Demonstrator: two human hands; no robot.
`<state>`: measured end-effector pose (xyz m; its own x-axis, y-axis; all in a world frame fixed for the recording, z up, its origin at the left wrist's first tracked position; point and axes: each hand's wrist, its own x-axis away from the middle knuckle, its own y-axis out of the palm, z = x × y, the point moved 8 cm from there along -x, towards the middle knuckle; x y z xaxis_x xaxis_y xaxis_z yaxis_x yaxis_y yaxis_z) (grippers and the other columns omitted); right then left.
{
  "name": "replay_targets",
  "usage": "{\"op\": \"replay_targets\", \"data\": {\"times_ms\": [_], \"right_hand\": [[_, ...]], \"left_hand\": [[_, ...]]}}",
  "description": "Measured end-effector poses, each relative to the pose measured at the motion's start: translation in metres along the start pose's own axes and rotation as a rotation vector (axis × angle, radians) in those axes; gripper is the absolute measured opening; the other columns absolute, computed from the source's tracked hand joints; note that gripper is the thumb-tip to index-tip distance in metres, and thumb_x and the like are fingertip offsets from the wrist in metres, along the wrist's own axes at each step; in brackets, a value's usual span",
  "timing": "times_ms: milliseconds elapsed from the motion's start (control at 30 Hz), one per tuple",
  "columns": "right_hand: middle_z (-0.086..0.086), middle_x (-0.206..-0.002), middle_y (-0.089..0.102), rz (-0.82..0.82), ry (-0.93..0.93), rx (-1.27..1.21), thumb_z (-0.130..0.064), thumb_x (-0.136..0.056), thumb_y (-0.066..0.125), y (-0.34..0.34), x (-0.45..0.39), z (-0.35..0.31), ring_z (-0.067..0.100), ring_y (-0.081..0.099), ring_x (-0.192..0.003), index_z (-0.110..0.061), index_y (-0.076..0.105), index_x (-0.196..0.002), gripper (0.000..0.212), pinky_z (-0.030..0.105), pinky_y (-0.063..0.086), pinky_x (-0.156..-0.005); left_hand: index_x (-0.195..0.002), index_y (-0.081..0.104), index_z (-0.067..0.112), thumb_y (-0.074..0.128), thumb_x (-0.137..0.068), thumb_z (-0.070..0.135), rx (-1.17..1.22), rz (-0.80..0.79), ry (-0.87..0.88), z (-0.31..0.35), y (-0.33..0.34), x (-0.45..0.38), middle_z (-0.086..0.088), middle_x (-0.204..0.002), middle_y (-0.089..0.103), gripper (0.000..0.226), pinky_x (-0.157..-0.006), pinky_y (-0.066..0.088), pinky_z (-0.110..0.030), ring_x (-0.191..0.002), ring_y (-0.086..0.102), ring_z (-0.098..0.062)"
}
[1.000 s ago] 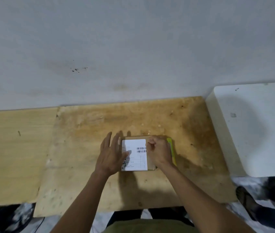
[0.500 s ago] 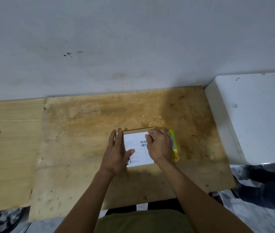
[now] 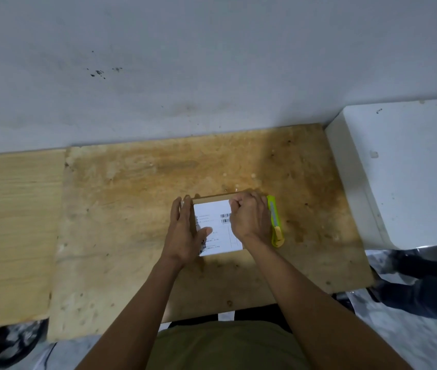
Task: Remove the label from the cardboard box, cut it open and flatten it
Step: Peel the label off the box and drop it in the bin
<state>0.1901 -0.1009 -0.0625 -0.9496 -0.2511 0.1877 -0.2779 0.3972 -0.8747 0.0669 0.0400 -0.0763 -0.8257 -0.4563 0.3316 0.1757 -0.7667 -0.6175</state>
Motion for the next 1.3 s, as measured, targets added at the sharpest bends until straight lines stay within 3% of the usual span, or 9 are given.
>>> {"op": "replay_targets", "data": {"times_ms": [167,400,600,767,900,1033,1200,1300], "right_hand": [[0.004,-0.121,0.057,-0.058,-0.088,0.210,-0.027,-0.094,0.052,0.006,-0.005,-0.007,0.025,0.043,-0.121,-0.016,0.060,-0.115,0.025,0.040,0.042,-0.096],[0.008,-0.113,0.057,-0.072,-0.215,0.290,-0.024,-0.088,0.049,0.008,0.000,-0.009,0.029,0.046,-0.108,-0.014,0.055,-0.110,0.026,0.043,0.045,-0.086],[0.005,-0.102,0.059,0.005,-0.273,0.200,-0.028,-0.085,0.028,0.001,0.006,-0.010,0.029,0.050,-0.100,-0.017,0.054,-0.097,0.031,0.043,0.045,-0.081],[-0.001,-0.097,0.064,0.005,-0.268,0.096,-0.026,-0.096,0.043,-0.001,0.000,-0.005,0.027,0.051,-0.098,-0.023,0.051,-0.095,0.009,0.042,0.044,-0.083],[-0.003,-0.096,0.067,-0.040,-0.290,-0.136,-0.037,-0.094,0.053,0.006,0.009,-0.009,0.022,0.050,-0.100,-0.024,0.060,-0.108,0.021,0.037,0.045,-0.084],[-0.005,-0.088,0.065,-0.011,-0.311,-0.200,-0.020,-0.088,0.064,0.007,0.008,0.000,0.021,0.052,-0.092,-0.025,0.068,-0.087,0.006,0.038,0.045,-0.080],[-0.008,-0.081,0.058,-0.121,-0.255,-0.405,-0.015,-0.088,0.065,0.007,0.002,0.009,0.000,0.045,-0.081,-0.017,0.066,-0.077,0.011,0.023,0.039,-0.071],[-0.014,-0.079,0.052,-0.194,-0.256,-0.487,-0.013,-0.088,0.066,0.004,0.003,0.013,-0.003,0.048,-0.078,-0.013,0.066,-0.079,0.010,0.013,0.039,-0.065]], "left_hand": [[-0.154,0.013,0.016,0.070,-0.086,0.028,-0.020,0.009,0.005,0.001,0.000,0.001,-0.003,-0.162,-0.001,0.089,-0.099,0.025,-0.021,-0.146,0.017,-0.017],[-0.155,0.014,0.017,0.070,-0.086,0.030,-0.021,0.018,0.010,-0.001,-0.002,0.001,-0.004,-0.163,-0.001,0.090,-0.106,0.031,-0.030,-0.147,0.019,-0.021],[-0.155,0.014,0.017,0.070,-0.086,0.031,-0.029,0.017,0.025,0.002,-0.003,-0.004,-0.004,-0.163,-0.001,0.090,-0.103,0.032,-0.028,-0.146,0.021,-0.021],[-0.154,0.015,0.017,0.070,-0.085,0.031,-0.024,0.019,0.038,0.007,-0.002,-0.007,-0.003,-0.163,0.000,0.090,-0.100,0.030,-0.024,-0.146,0.022,-0.019],[-0.154,0.015,0.016,0.071,-0.085,0.033,-0.037,0.033,0.035,-0.006,-0.008,0.003,-0.003,-0.163,0.001,0.090,-0.106,0.032,-0.029,-0.147,0.019,-0.019],[-0.154,0.016,0.017,0.071,-0.085,0.034,-0.032,0.024,0.039,-0.007,-0.004,0.004,-0.002,-0.163,0.001,0.090,-0.101,0.031,-0.025,-0.147,0.020,-0.020],[-0.154,0.018,0.017,0.072,-0.083,0.038,-0.010,0.024,0.026,-0.008,-0.002,0.000,-0.002,-0.163,0.003,0.091,-0.108,0.030,-0.029,-0.148,0.016,-0.018],[-0.154,0.017,0.017,0.071,-0.084,0.040,-0.007,0.021,0.031,-0.006,-0.002,0.000,-0.003,-0.163,0.003,0.091,-0.104,0.027,-0.025,-0.148,0.016,-0.019]]}}
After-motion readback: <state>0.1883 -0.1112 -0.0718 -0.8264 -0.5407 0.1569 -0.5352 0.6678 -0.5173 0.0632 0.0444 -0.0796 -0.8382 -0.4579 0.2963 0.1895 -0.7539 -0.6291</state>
